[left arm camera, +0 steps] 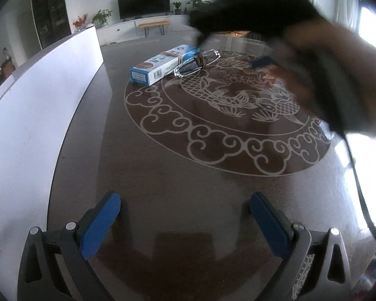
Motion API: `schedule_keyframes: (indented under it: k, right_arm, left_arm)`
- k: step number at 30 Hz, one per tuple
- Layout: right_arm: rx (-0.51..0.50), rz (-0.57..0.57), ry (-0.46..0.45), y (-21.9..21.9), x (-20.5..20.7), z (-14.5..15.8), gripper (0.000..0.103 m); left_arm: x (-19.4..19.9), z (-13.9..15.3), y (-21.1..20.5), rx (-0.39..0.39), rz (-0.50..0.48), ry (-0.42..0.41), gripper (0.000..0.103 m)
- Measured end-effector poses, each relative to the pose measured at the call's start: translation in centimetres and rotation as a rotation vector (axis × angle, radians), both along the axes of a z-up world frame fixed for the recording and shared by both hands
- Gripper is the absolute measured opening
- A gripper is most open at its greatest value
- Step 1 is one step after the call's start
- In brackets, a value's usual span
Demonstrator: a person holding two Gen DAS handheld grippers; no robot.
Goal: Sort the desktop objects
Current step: 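Move the right gripper down to the glasses beside the blue-and-white box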
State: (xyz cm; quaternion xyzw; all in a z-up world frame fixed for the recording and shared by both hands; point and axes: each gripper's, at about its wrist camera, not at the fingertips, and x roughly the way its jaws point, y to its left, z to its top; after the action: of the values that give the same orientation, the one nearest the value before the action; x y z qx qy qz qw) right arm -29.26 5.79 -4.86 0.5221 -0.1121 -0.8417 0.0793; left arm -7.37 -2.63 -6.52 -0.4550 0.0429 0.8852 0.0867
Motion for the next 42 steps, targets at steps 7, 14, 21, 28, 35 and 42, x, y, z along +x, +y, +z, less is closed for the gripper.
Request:
schedule_keyframes:
  k: [7, 14, 21, 28, 35, 42]
  right_arm:
    - [0.054, -0.02, -0.101, -5.5, -5.1, -1.5, 0.103]
    - [0.108, 0.115, -0.021, -7.7, -3.9, -1.7, 0.094]
    - [0.084, 0.225, 0.034, -6.4, 0.2, -1.3, 0.087]
    - [0.114, 0.324, 0.053, -5.1, 5.9, -1.2, 0.087]
    - [0.212, 0.418, 0.089, -4.4, 10.6, -1.6, 0.087]
    - [0.139, 0.359, 0.084, -3.4, 11.0, -1.5, 0.087]
  left_arm:
    - [0.0, 0.0, 0.0, 0.001, 0.0, 0.0, 0.103]
    - [0.0, 0.0, 0.0, 0.001, -0.001, 0.0, 0.103]
    - [0.0, 0.0, 0.0, 0.001, -0.001, 0.0, 0.103]
    - [0.0, 0.0, 0.0, 0.001, -0.001, 0.001, 0.103]
    - [0.0, 0.0, 0.0, 0.001, -0.001, 0.001, 0.103]
    - [-0.1, 0.0, 0.0, 0.001, -0.001, 0.001, 0.103]
